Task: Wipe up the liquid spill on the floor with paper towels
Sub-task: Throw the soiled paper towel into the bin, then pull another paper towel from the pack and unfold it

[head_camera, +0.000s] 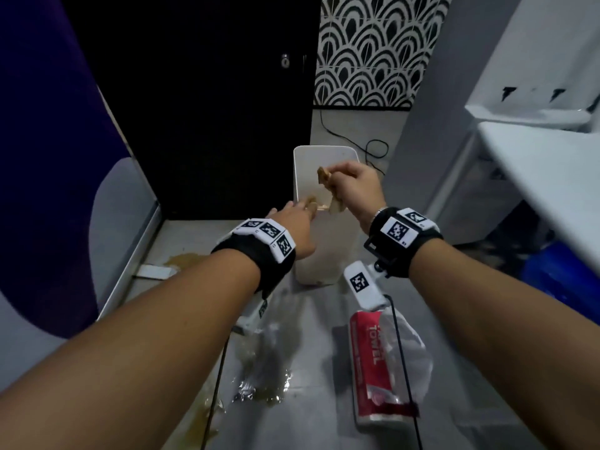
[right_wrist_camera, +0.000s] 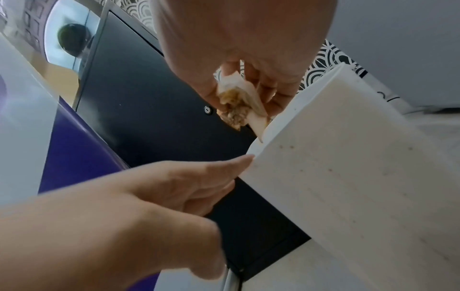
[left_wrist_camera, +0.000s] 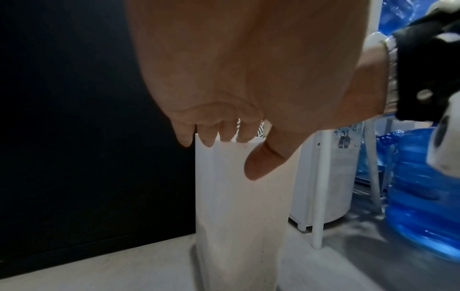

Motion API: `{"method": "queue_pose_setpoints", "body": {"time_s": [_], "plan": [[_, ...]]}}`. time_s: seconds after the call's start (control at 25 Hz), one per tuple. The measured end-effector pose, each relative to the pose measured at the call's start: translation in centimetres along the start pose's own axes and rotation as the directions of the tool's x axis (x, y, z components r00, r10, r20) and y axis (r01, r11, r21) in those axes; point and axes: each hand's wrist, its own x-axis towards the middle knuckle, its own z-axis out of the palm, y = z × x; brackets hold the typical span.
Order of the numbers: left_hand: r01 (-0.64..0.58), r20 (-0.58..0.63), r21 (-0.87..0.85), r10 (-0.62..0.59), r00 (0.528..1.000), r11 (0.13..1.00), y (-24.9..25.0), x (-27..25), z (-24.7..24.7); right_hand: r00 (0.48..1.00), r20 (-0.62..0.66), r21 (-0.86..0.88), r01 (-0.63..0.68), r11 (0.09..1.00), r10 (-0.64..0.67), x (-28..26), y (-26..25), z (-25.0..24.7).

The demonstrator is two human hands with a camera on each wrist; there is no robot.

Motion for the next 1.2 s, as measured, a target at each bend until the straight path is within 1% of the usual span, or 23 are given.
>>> {"method": "queue_pose_setpoints", "body": {"time_s": [0.08, 0.2, 0.28, 0.36, 0.44, 0.48, 0.52, 0.6, 0.64, 0.68, 0.72, 0.76, 0.8, 0.84, 0.88, 0.92, 0.96, 1.0, 1.04, 1.08, 1.12, 1.16, 1.2], "plan": [[0.021, 0.01, 0.02, -0.021, 1.0, 1.0, 0.3, 0.0, -0.2, 0.995, -0.064, -0.068, 0.078, 0.995, -0.083, 0.8, 1.3, 0.1], [0.057, 0.037, 0.078, -0.06, 0.998, 0.995, 0.6, -0.1, -0.3, 0.963, -0.15, -0.255, 0.182, 0.95, -0.225, 1.3, 2.3, 0.4], [0.073, 0.026, 0.095, -0.076, 0.997, 0.993, 1.0, 0.0, -0.3, 0.961, -0.11, -0.413, 0.187, 0.891, -0.253, 1.4, 3.0, 0.6], [0.082, 0.021, 0.106, -0.084, 0.996, 0.991, 1.1, 0.1, -0.3, 0.977, -0.031, -0.548, 0.16, 0.821, -0.211, 1.3, 3.5, 0.7], [0.097, 0.032, 0.11, -0.101, 0.994, 0.989, 1.0, 0.3, -0.2, 0.982, 0.016, -0.579, 0.162, 0.799, -0.187, 0.9, 3.7, 0.2], [0.103, 0.027, 0.114, -0.106, 0.994, 0.988, 0.9, 0.3, -0.1, 0.978, 0.024, -0.57, 0.184, 0.801, -0.208, 0.5, 3.6, -0.2], [0.1, 0.018, 0.113, -0.103, 0.995, 0.989, 0.9, 0.3, 0.1, 0.966, 0.024, -0.564, 0.226, 0.795, -0.257, 0.0, 3.5, -0.8], [0.091, -0.007, 0.088, -0.091, 0.996, 0.992, 0.8, 0.0, 0.7, 0.917, 0.028, -0.574, 0.34, 0.745, -0.398, -1.3, 3.5, -2.4], [0.091, -0.024, 0.073, -0.089, 0.996, 0.993, 0.8, -0.1, 1.1, 0.894, 0.039, -0.582, 0.383, 0.717, -0.446, -2.1, 3.7, -3.5], [0.097, -0.045, 0.061, -0.095, 0.995, 0.993, 0.6, -0.2, 1.5, 0.887, 0.055, -0.598, 0.397, 0.696, -0.458, -3.1, 4.1, -4.5], [0.106, -0.071, 0.052, -0.102, 0.992, 0.993, 0.6, -0.2, 2.1, 0.903, 0.074, -0.632, 0.371, 0.68, -0.424, -4.4, 4.7, -5.7], [0.118, -0.112, 0.041, -0.113, 0.987, 0.992, 0.8, -0.2, 2.8, 0.934, 0.083, -0.681, 0.308, 0.665, -0.347, -6.0, 5.5, -7.0], [0.128, -0.181, 0.026, -0.122, 0.976, 0.991, 1.3, -0.3, 3.7, 0.966, 0.074, -0.733, 0.22, 0.643, -0.246, -7.8, 6.3, -8.4], [0.128, -0.274, 0.006, -0.122, 0.954, 0.992, 2.0, -0.5, 4.8, 0.99, 0.045, -0.775, 0.12, 0.62, -0.135, -9.8, 7.3, -9.5], [0.097, -0.381, -0.02, -0.097, 0.919, 0.995, 3.0, -0.9, 6.1, 1.0, 0.004, -0.804, 0.022, 0.594, -0.031, -12.0, 8.4, -10.5], [0.033, -0.472, -0.042, -0.049, 0.881, 0.999, 4.2, -1.5, 7.7, 0.998, -0.031, -0.823, -0.058, 0.565, 0.057, -14.0, 9.6, -11.1], [-0.049, -0.52, -0.062, 0.01, 0.854, 0.997, 5.6, -2.2, 9.8, 0.99, -0.056, -0.835, -0.118, 0.538, 0.13, -15.8, 10.8, -11.6], [-0.13, -0.506, -0.082, 0.071, 0.86, 0.988, 6.9, -3.0, 12.0, 0.978, -0.079, -0.839, -0.169, 0.517, 0.191, -17.2, 11.9, -11.7], [-0.182, -0.433, -0.127, 0.11, 0.895, 0.975, 8.3, -3.9, 14.3, 0.966, -0.102, -0.842, -0.211, 0.497, 0.238, -18.3, 13.1, -11.8], [-0.176, -0.309, -0.198, 0.109, 0.945, 0.964, 9.5, -4.8, 16.8, 0.958, -0.122, -0.854, -0.235, 0.465, 0.26, -19.0, 14.1, -11.8], [-0.117, -0.151, -0.28, 0.076, 0.986, 0.953, 10.5, -5.4, 19.0, 0.957, -0.136, -0.878, -0.236, 0.417, 0.256, -19.4, 15.0, -11.8], [-0.026, 0.015, -0.36, 0.034, 0.999, 0.933, 11.4, -5.8, 21.0, 0.96, -0.139, -0.906, -0.222, 0.361, 0.242, -19.7, 15.6, -11.8], [0.06, 0.149, -0.423, 0.004, 0.989, 0.904, 12.2, -6.2, 22.6, 0.965, -0.133, -0.928, -0.202, 0.312, 0.227, -19.9, 15.9, -11.9]]}}
